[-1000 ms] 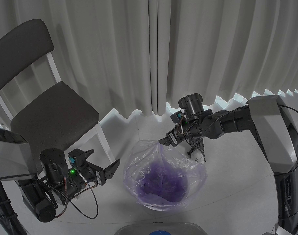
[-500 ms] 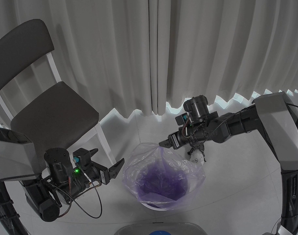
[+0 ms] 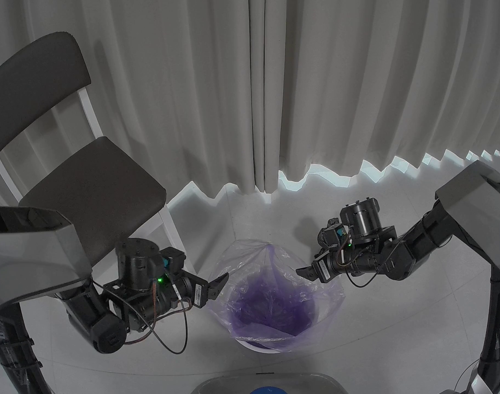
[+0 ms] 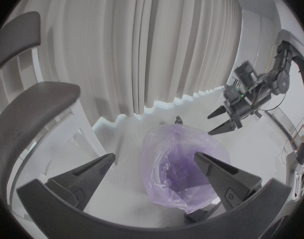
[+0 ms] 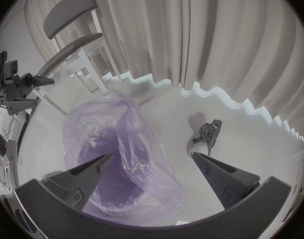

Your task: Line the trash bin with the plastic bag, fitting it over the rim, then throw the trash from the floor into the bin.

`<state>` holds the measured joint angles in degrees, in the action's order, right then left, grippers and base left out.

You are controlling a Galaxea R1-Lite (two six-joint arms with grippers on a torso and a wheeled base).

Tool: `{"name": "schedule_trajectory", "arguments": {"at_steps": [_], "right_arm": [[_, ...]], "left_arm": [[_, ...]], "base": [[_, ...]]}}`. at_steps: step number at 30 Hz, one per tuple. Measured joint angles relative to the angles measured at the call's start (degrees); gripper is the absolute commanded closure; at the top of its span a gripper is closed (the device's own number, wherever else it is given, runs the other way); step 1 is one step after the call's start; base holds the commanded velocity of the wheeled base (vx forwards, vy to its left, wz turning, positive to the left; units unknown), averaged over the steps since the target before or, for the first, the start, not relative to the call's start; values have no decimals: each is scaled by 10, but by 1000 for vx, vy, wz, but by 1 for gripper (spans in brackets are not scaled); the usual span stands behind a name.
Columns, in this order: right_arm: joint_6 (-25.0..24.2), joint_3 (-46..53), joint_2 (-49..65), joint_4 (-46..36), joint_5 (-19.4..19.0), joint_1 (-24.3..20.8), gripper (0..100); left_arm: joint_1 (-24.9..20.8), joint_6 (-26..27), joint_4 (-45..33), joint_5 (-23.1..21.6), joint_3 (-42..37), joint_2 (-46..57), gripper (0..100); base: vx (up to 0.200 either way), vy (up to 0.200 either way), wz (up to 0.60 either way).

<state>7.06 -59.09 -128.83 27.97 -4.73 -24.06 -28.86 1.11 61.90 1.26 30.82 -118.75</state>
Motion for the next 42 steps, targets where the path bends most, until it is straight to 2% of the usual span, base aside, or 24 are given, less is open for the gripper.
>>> {"name": "schedule_trajectory", "arguments": {"at_steps": [5, 9, 14, 21, 26, 31, 42], "right_arm": [[2, 70, 13, 99, 2, 17, 0], [3, 105, 7, 149, 3, 26, 0], [3, 122, -13, 172, 3, 26, 0], [3, 92, -49, 173, 4, 17, 0], [3, 54, -76, 166, 4, 18, 0], [3, 12, -96, 120, 4, 21, 0], [4, -56, -121, 74, 5, 38, 0]], "left_arm": [[-15, 3, -158, 17, 117, -1, 0], [-28, 6, -209, 27, 199, -19, 0], [-41, 13, -248, 32, 267, -61, 0], [-47, 18, -260, 32, 301, -99, 0], [-31, 34, -281, 31, 332, -123, 0], [-19, 38, -302, 28, 362, -143, 0], [7, 41, -328, 28, 420, -188, 0]], "base": [[0, 0, 0], [0, 0, 0], [0, 0, 0], [0, 0, 0], [0, 0, 0], [0, 0, 0], [0, 0, 0]]}}
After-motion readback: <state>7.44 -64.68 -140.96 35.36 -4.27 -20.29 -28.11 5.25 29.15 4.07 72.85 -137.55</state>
